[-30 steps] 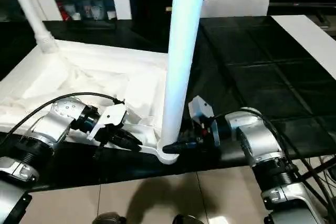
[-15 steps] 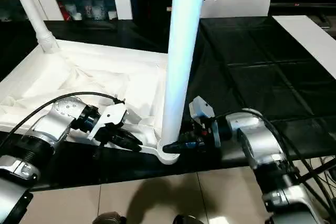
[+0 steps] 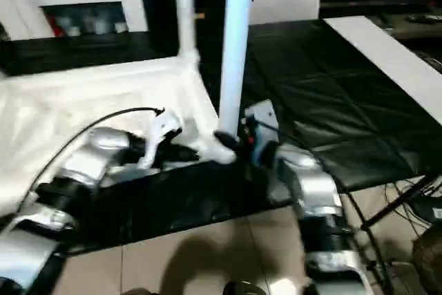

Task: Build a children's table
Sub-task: Rotate leg to tighten

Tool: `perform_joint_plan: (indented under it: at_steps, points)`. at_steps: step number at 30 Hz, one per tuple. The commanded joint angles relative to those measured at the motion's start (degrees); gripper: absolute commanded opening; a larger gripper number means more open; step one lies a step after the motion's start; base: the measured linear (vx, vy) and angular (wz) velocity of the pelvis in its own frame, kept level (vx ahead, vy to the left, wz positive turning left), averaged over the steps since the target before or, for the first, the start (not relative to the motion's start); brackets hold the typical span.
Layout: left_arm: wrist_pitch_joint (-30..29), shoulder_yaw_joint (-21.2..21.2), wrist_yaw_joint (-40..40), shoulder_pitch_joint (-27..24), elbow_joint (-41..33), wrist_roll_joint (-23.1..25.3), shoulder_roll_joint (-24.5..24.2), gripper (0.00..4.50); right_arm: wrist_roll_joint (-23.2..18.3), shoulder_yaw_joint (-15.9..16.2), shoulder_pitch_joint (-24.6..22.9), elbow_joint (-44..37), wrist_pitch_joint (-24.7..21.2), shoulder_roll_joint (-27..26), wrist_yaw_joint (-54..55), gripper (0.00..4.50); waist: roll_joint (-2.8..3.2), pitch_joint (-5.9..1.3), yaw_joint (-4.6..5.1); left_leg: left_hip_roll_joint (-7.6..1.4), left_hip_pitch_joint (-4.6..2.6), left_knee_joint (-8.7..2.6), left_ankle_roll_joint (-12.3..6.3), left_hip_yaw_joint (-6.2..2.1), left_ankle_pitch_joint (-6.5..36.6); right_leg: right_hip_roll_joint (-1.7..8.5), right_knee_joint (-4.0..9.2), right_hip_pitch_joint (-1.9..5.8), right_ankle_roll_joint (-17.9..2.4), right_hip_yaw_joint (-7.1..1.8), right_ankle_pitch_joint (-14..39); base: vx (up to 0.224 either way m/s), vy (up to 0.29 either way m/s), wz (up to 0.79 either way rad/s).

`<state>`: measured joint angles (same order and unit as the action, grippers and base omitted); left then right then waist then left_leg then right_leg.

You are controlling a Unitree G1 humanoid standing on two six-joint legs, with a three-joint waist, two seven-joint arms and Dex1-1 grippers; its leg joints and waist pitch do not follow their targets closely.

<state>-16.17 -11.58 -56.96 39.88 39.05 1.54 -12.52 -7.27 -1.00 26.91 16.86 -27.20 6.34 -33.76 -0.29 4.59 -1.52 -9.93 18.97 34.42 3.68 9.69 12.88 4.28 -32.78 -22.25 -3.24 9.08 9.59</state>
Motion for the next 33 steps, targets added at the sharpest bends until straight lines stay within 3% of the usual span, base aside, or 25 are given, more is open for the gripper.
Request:
perform_joint_plan:
  at_steps: [1, 4, 5, 6, 9, 10, 12, 16, 18, 24, 25, 26, 28, 33]
  points:
    - [-2.30, 0.40, 8.31, 1.49, -2.60, -0.40, 5.72, 0.00, -0.45, 6.06, 0.97, 1.23, -3.73, -8.71, 3.44, 2.00, 0.07, -3.46, -0.03, -3.26, 0.26, -4.05, -3.25, -1.48, 6.77, 5.68, 5.72, 2.88, -3.52, -4.09, 25.44, 0.000, 0.000, 0.00]
    - [-3.51, 0.84, 10.64, 1.10, -4.37, -0.06, 6.40, 0.00, -0.23, 6.19, 0.82, 1.03, -1.40, -10.18, 4.80, 2.00, -0.23, -3.54, -0.19, -3.22, 0.20, -4.10, -3.85, -1.41, 6.05, 5.80, 5.58, 2.99, -3.91, -4.25, 24.41, 0.000, 0.000, 0.00]
    - [-3.51, 0.84, 10.64, 1.10, -4.37, -0.06, 6.40, 0.00, -0.23, 6.19, 0.82, 1.03, -1.40, -10.18, 4.80, 2.00, -0.04, -3.59, -0.27, -3.35, 0.44, -4.12, -4.39, -1.44, 4.95, 5.81, 5.24, 3.07, -4.36, -4.42, 22.65, 0.000, 0.000, 0.00]
    - [-3.43, 0.61, 10.59, 0.77, -5.24, 0.26, 6.14, 0.00, -0.37, 5.98, 0.55, 0.74, -0.01, -10.67, 5.00, 2.55, 0.03, -3.65, -0.31, -3.50, 0.54, -4.13, -4.84, -1.48, 4.08, 5.77, 4.84, 3.11, -5.00, -4.59, 20.24, 0.000, 0.000, 0.00]
    - [-2.90, 0.24, 9.06, -0.05, -6.36, 0.34, 4.71, 0.00, -0.22, 5.69, -0.08, -0.06, 1.49, -9.97, 4.60, 2.78, 0.21, -3.95, -0.20, -3.67, 0.81, -3.96, -5.83, -1.51, 1.91, 5.85, 3.87, 3.29, -7.11, -4.88, 14.48, 0.000, 0.000, 0.00]
    - [-2.24, 0.04, 8.40, -0.27, -6.53, 0.40, 4.17, 0.00, -0.26, 5.52, -0.31, -0.36, 1.85, -9.51, 4.42, 2.91, 0.01, -4.12, -0.24, -3.65, 0.87, -3.89, -6.13, -1.50, 1.16, 5.84, 3.64, 3.38, -7.48, -4.93, 13.08, 0.000, 0.000, 0.00]
    - [-0.75, -0.16, 6.59, -1.08, -6.68, 0.61, 2.34, 0.00, 0.04, 4.57, -1.17, -1.24, 3.57, -7.67, 3.30, 3.04, 0.38, -4.24, -0.33, -3.70, 1.07, -3.69, -7.55, -1.48, -1.66, 5.85, 2.98, 3.28, -8.97, -5.03, 8.32, 0.000, 0.000, 0.00]
    - [2.07, -0.81, 3.15, -1.96, -6.53, 0.71, -0.29, 0.00, -0.31, 3.83, -2.39, -3.00, 5.62, -4.28, 0.35, 3.39, 0.30, -4.17, -0.26, -3.80, 1.11, -3.66, -8.76, -1.39, -1.17, 5.84, 2.99, 3.34, -9.51, -5.00, 8.05, 0.000, 0.000, 0.00]
    - [6.05, -1.89, -1.10, -2.56, -6.34, 0.72, -2.13, 0.00, -0.97, 3.31, -3.38, -3.74, 7.47, -0.60, -3.87, 3.57, -0.18, -4.00, -0.45, -3.73, 1.12, -3.74, -8.87, -1.38, -0.28, 5.83, 3.36, 3.45, -8.61, -4.95, 10.27, 0.000, 0.000, 0.00]
    - [12.35, -4.17, -10.69, -2.05, -3.88, 0.18, -6.00, 0.00, -2.72, 2.78, -4.40, -3.75, 10.46, 9.10, -17.11, 4.04, -0.15, -3.93, -0.61, -3.87, 1.20, -3.65, -9.43, -1.30, 0.37, 5.77, 3.33, 3.22, -8.33, -4.96, 11.38, 0.000, 0.000, 0.00]
    - [12.60, -4.31, -11.22, -1.93, -3.66, 0.20, -6.22, 0.00, -2.75, 2.86, -4.34, -3.64, 10.60, 9.67, -17.91, 4.20, 0.18, -3.91, -0.77, -3.74, 1.15, -3.61, -9.29, -1.30, 0.93, 5.78, 3.51, 3.22, -8.23, -4.84, 12.29, 0.000, 0.000, 0.00]
    - [13.51, -4.70, -12.40, -1.70, -3.21, 0.29, -6.73, 0.00, -2.86, 3.05, -4.24, -3.46, 10.81, 10.84, -19.63, 4.31, 0.00, -3.90, -0.84, -3.86, 1.14, -3.66, -8.80, -1.27, 1.12, 5.82, 3.57, 3.21, -8.07, -4.95, 13.03, 0.000, 0.000, 0.00]
    - [14.96, -5.71, -18.17, -1.14, -2.59, -0.69, -8.22, 0.00, -3.62, 4.31, -3.67, -2.79, 11.82, 14.93, -26.33, 4.31, 0.38, -4.00, -1.34, -3.91, 1.02, -3.62, -8.40, -1.25, 1.14, 5.66, 3.54, 3.19, -8.10, -4.89, 12.96, 0.000, 0.000, 0.00]
    - [17.85, -7.75, -24.93, -0.05, -1.12, -0.47, -10.00, 0.00, -5.90, 5.66, -2.20, -0.70, 13.43, 19.22, -35.97, 4.31, 0.29, -4.30, -2.46, -4.15, 1.02, -3.43, -8.92, -1.13, 0.80, 5.73, 3.07, 3.19, -9.15, -4.81, 10.90, 0.000, 0.000, 0.00]
